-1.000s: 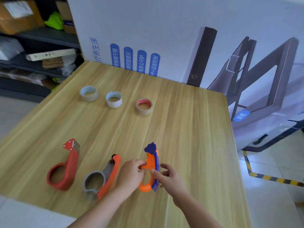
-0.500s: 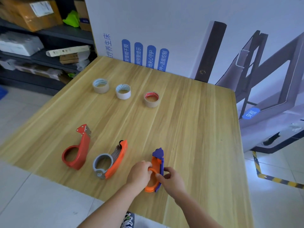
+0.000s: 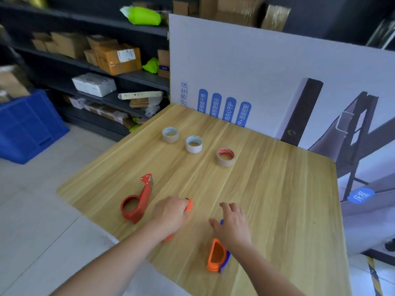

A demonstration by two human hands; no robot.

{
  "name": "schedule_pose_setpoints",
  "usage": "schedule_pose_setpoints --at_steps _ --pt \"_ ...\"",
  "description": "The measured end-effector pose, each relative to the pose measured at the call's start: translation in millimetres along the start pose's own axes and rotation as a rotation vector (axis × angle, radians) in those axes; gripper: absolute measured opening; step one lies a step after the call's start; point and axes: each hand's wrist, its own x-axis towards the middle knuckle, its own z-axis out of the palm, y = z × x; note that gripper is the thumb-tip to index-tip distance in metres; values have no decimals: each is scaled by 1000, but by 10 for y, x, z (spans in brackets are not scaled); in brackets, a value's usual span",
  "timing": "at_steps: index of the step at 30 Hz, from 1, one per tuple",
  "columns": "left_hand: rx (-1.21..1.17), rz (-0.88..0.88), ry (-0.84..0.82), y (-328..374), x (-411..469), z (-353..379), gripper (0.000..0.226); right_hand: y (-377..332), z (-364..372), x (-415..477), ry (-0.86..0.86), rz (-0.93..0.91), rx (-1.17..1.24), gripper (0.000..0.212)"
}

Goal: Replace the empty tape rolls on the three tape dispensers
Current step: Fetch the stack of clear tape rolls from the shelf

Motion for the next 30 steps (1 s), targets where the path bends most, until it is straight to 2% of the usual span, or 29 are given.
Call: schedule_pose_setpoints --at_steps 6,16,30 --pt "234 -110 144 -749 -201 -686 22 -808 -163 186 -54 -295 -159 46" --pt "298 -346 262 -2156 -867 -1559 21 -2681 -40 324 -76 -632 -238 53" --pt "303 -522 379 -4452 -1454 -2579 16 -5308 569 545 73 -877 -338 46"
